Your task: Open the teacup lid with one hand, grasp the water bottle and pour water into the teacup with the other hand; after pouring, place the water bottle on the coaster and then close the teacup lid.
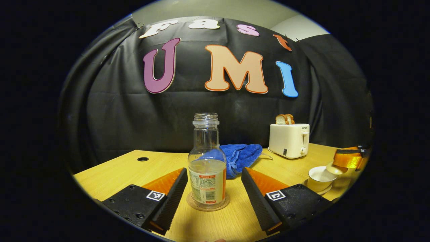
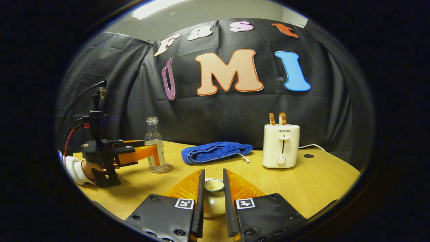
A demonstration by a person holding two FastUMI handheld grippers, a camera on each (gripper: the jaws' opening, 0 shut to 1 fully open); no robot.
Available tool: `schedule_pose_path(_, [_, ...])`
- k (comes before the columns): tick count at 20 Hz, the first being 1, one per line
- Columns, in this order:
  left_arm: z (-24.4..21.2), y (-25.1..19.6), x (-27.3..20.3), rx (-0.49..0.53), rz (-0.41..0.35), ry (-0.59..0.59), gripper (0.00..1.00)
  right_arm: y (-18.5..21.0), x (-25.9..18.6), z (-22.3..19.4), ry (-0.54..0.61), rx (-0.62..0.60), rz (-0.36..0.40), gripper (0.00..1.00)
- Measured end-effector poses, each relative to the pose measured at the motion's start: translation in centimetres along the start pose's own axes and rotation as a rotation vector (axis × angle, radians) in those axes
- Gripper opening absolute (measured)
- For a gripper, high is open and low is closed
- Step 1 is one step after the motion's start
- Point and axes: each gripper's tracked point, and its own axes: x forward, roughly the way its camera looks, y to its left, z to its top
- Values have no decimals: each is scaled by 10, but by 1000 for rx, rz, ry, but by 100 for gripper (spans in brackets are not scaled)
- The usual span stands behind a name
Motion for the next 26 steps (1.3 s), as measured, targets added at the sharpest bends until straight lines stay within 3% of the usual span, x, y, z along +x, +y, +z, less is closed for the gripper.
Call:
schedule_pose_path(7, [0, -1, 0, 0, -10, 1, 93, 8, 23, -15, 106, -4, 23, 31])
schedule_pose_path(13, [0, -2, 0, 0, -10, 1, 93, 8, 24, -16, 114, -6, 28, 35])
schedule_pose_path(14, [0, -1, -1, 0, -10, 0, 93, 9, 24, -16, 110, -9, 30, 37])
schedule_pose_path(19, [0, 0, 0, 0, -7, 1, 94, 8, 16, 0, 11, 1, 28, 70])
schedule_pose_path(20, [0, 0, -1, -1, -6, 3, 93, 5, 12, 4, -16, 3, 15, 70])
schedule_pose_path(21, [0, 0, -2, 0, -4, 2, 93, 2, 9, 9, -44, 3, 1, 81])
schedule_pose_path(22, [0, 0, -3, 0, -1, 2, 94, -1, 6, 12, -65, 0, -22, 85])
schedule_pose_path(26, [0, 5, -15, 1, 32, 4, 93, -17, -6, 10, -65, 2, -107, 79])
